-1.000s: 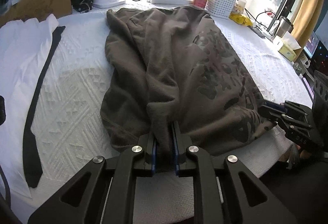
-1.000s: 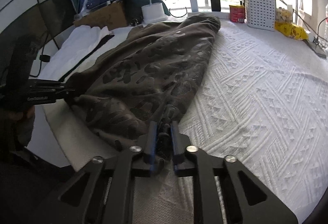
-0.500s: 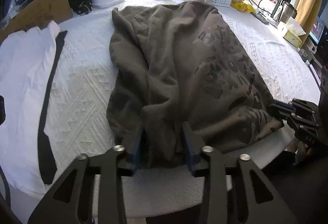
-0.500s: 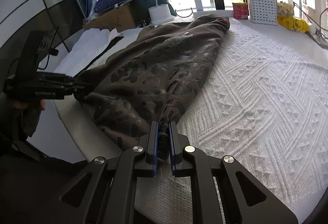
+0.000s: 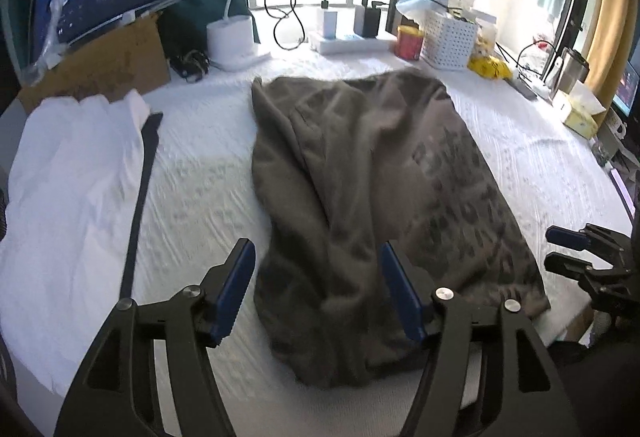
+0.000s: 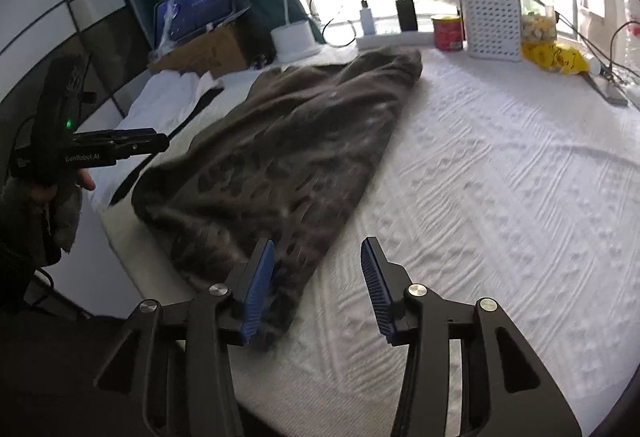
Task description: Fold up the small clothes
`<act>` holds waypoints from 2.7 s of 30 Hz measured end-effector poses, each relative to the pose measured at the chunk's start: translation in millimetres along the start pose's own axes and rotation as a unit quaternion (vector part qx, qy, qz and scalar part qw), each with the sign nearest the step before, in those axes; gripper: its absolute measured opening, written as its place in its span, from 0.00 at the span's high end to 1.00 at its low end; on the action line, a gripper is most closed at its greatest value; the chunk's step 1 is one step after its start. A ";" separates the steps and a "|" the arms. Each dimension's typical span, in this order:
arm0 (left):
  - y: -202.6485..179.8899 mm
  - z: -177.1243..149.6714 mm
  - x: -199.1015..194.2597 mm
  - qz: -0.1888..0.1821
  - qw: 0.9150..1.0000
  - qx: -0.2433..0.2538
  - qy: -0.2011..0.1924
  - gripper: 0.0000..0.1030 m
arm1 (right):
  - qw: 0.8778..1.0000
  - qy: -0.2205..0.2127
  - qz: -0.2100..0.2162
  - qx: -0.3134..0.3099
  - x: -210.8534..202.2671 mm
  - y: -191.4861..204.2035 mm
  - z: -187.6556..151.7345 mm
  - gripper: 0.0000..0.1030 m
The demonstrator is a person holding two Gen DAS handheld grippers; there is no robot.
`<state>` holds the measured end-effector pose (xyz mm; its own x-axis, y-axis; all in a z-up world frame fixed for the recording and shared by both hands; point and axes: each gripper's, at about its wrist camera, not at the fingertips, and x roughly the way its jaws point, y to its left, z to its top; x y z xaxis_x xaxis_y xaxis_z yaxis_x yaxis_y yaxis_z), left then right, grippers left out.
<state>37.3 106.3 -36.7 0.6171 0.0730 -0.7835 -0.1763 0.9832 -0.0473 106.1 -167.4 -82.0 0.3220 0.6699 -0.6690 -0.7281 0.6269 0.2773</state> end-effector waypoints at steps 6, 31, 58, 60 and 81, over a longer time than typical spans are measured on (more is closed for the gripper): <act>-1.3 24.4 11.5 -0.005 1.000 0.010 -0.013 0.36 | 1.000 -0.004 -0.008 0.000 8.5 -6.9 20.8 0.53; -0.3 109.8 129.8 -0.029 0.993 0.114 0.001 0.37 | 0.998 0.026 -0.051 0.012 80.2 -47.8 107.0 0.53; 23.9 124.2 127.5 -0.074 0.994 0.073 -0.029 0.96 | 0.988 0.045 0.018 0.144 161.2 -128.6 169.5 0.53; 23.7 124.5 128.2 -0.074 0.994 0.073 -0.029 0.96 | 0.989 0.042 0.018 0.141 162.9 -126.8 170.4 0.55; 32.6 131.7 127.0 -0.069 0.995 0.062 -0.038 0.96 | 0.998 0.011 -0.035 0.049 174.4 -99.5 199.1 0.82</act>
<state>210.9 169.7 -56.2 0.6856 -0.0558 -0.7258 0.0063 0.9975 -0.0708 355.2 -33.7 -89.0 0.3561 0.6149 -0.7036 -0.6413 0.7085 0.2946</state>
